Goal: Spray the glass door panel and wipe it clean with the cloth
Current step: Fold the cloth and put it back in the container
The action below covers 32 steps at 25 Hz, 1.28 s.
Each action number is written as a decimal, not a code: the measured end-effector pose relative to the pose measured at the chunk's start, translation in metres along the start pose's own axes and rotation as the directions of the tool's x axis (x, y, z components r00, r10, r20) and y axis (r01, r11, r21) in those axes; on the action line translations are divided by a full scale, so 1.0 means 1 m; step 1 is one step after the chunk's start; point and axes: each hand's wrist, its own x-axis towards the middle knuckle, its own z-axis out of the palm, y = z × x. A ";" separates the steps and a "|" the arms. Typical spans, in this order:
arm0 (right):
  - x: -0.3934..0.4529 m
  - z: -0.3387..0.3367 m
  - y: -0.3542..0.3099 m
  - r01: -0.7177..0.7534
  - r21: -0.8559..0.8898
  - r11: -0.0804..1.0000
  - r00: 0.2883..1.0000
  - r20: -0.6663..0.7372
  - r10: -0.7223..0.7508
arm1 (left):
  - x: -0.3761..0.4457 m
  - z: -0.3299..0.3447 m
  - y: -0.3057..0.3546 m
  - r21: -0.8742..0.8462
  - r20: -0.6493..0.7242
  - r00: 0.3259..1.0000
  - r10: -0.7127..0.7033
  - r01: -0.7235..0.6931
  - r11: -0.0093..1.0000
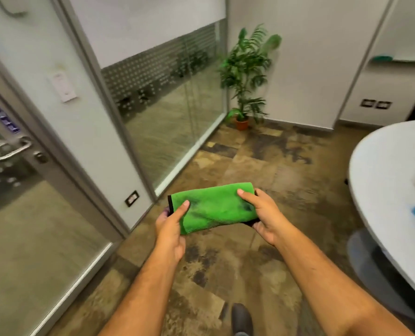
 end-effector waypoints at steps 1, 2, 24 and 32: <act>-0.007 -0.017 -0.008 0.011 0.019 1.000 1.000 -0.015 -0.011 | 0.000 0.015 -0.007 0.012 0.025 1.000 0.005 -0.005 1.000; -0.014 -0.035 -0.015 0.026 0.037 0.999 0.999 -0.033 -0.024 | 0.001 0.030 -0.016 0.030 0.062 0.998 0.008 -0.010 0.999; -0.015 -0.467 -0.225 0.347 -0.315 0.883 0.763 -0.452 -0.461 | -0.036 0.499 -0.260 0.436 0.596 0.794 -0.118 -0.197 0.878; 0.018 -0.596 -0.332 0.380 -0.280 0.881 0.725 -0.501 -0.472 | -0.006 0.679 -0.311 0.387 0.683 0.730 -0.033 -0.323 0.863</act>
